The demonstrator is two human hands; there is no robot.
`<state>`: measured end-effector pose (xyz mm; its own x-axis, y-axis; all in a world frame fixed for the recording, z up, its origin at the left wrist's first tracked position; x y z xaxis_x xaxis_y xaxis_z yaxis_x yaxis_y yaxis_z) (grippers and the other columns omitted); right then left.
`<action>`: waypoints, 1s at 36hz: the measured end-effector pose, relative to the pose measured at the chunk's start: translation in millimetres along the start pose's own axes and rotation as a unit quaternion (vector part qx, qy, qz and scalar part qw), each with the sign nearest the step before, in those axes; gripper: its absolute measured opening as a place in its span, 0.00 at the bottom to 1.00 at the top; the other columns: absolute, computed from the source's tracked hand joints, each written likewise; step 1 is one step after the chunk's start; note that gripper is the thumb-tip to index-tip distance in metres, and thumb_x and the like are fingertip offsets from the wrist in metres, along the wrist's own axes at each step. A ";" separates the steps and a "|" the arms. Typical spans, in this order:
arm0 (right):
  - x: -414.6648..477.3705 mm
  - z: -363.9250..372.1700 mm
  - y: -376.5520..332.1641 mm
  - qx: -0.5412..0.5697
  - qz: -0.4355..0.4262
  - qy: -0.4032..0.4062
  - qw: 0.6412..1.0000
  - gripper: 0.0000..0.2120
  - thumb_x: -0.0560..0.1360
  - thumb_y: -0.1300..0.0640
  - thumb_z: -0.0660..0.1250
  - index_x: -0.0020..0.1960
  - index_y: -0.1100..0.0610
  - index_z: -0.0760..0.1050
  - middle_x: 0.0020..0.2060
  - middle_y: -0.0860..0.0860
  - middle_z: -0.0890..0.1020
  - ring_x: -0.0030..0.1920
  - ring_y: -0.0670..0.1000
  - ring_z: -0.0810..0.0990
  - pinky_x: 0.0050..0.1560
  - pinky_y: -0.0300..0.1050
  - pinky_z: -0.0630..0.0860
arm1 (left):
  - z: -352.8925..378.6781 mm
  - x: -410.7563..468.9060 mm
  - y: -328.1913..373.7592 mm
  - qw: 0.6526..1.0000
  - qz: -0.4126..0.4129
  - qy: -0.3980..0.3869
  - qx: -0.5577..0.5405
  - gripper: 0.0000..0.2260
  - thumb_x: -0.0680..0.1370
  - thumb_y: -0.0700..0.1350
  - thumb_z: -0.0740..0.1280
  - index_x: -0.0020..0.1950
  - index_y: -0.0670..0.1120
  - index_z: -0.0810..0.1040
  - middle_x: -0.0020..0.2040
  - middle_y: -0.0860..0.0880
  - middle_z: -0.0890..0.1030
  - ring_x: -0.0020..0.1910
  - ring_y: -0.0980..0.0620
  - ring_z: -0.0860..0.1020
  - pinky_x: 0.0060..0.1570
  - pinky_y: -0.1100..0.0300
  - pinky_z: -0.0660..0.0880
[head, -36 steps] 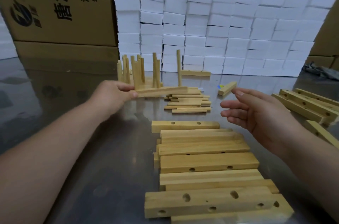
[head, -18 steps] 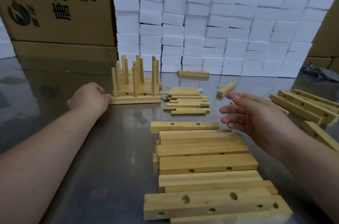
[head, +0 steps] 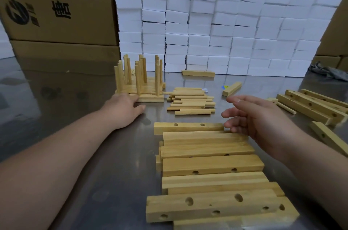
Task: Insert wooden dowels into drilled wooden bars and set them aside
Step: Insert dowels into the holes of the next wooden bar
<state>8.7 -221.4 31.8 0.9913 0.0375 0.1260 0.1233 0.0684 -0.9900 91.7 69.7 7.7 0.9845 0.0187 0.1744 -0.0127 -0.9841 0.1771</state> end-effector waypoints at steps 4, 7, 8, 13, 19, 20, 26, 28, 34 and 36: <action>-0.7 1.0 -0.2 -0.006 -0.001 -0.003 1.000 0.10 0.76 0.55 0.63 0.55 0.58 0.75 0.33 0.53 0.83 0.31 0.50 0.80 0.30 0.39 0.76 | 4.5 -0.3 3.4 0.998 -0.008 -0.035 0.044 0.26 0.79 0.61 0.47 0.74 0.51 0.58 0.73 0.46 0.61 0.72 0.43 0.57 0.65 0.46 0.60; -0.7 -0.5 -1.7 -0.009 -0.004 0.003 1.000 0.10 0.77 0.56 0.63 0.56 0.58 0.75 0.33 0.53 0.83 0.31 0.50 0.80 0.31 0.39 0.76 | 6.4 -1.6 4.5 0.997 -0.010 -0.056 0.049 0.28 0.79 0.62 0.43 0.76 0.51 0.53 0.75 0.47 0.56 0.74 0.44 0.51 0.67 0.46 0.55; -0.7 -0.9 -2.1 -0.009 -0.003 0.006 1.000 0.11 0.77 0.56 0.63 0.57 0.58 0.75 0.33 0.53 0.83 0.31 0.50 0.80 0.31 0.39 0.76 | 6.4 -2.0 4.9 0.997 -0.008 -0.059 0.049 0.28 0.79 0.62 0.42 0.76 0.51 0.52 0.75 0.47 0.55 0.74 0.44 0.50 0.68 0.46 0.54; -0.7 -1.8 -2.3 -0.011 0.005 0.015 1.000 0.11 0.77 0.56 0.63 0.58 0.59 0.74 0.33 0.53 0.82 0.30 0.49 0.80 0.31 0.39 0.76 | 7.1 -3.5 5.2 0.997 0.007 -0.065 0.041 0.26 0.79 0.62 0.40 0.76 0.57 0.50 0.75 0.49 0.56 0.74 0.45 0.49 0.68 0.46 0.53; 0.1 -3.4 -1.0 -0.023 0.011 0.026 0.999 0.10 0.76 0.55 0.64 0.56 0.58 0.75 0.33 0.52 0.83 0.30 0.49 0.80 0.29 0.38 0.75 | 8.2 -1.4 3.6 0.997 -0.001 -0.061 0.043 0.26 0.79 0.62 0.40 0.75 0.58 0.51 0.75 0.50 0.57 0.74 0.45 0.49 0.68 0.45 0.52; 0.2 -3.8 -0.7 -0.025 0.010 0.028 0.999 0.10 0.76 0.55 0.64 0.56 0.58 0.75 0.33 0.52 0.83 0.30 0.49 0.80 0.30 0.38 0.75 | 8.5 -1.0 3.7 0.997 -0.001 -0.061 0.044 0.26 0.79 0.62 0.40 0.75 0.58 0.51 0.75 0.50 0.57 0.74 0.45 0.49 0.68 0.45 0.52; 2.9 -10.8 -2.7 -0.054 -0.001 0.063 0.997 0.09 0.77 0.57 0.64 0.54 0.58 0.76 0.33 0.52 0.82 0.31 0.48 0.80 0.35 0.41 0.75 | 9.5 -0.4 2.2 0.997 -0.011 -0.063 0.039 0.27 0.78 0.62 0.40 0.76 0.56 0.50 0.75 0.49 0.56 0.74 0.45 0.49 0.67 0.45 0.53; 4.3 -15.3 -3.1 -0.078 -0.009 0.083 0.993 0.08 0.77 0.57 0.63 0.54 0.59 0.77 0.34 0.52 0.82 0.33 0.48 0.79 0.38 0.42 0.75 | 9.6 0.1 2.5 0.997 -0.015 -0.061 0.037 0.27 0.78 0.62 0.40 0.76 0.55 0.50 0.75 0.48 0.56 0.74 0.45 0.50 0.67 0.46 0.53; 14.1 -27.5 1.7 -0.223 -0.014 0.129 0.966 0.08 0.78 0.56 0.62 0.54 0.55 0.77 0.42 0.49 0.82 0.45 0.47 0.79 0.54 0.47 0.71 | -6.2 -9.0 11.2 0.992 0.057 0.052 -0.101 0.20 0.80 0.56 0.49 0.62 0.51 0.75 0.59 0.47 0.73 0.62 0.46 0.69 0.55 0.53 0.64; 16.3 -26.4 5.7 -0.264 -0.011 0.110 0.958 0.08 0.77 0.55 0.63 0.55 0.51 0.77 0.48 0.47 0.81 0.50 0.47 0.77 0.54 0.45 0.68 | -10.8 -17.1 25.6 0.976 0.105 0.064 -0.182 0.17 0.81 0.53 0.51 0.56 0.52 0.78 0.56 0.51 0.74 0.59 0.51 0.70 0.53 0.57 0.63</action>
<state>26.8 -246.7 26.6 0.9668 -0.1725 0.1884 0.0930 -0.4495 -0.8885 72.6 46.0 19.8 0.9241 -0.1314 0.3587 -0.2953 -0.8414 0.4526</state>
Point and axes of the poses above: each hand's wrist, its own x-axis towards the middle knuckle, its own z-axis out of the palm, y = z × x, the point moved 4 cm from there along x, towards the middle knuckle
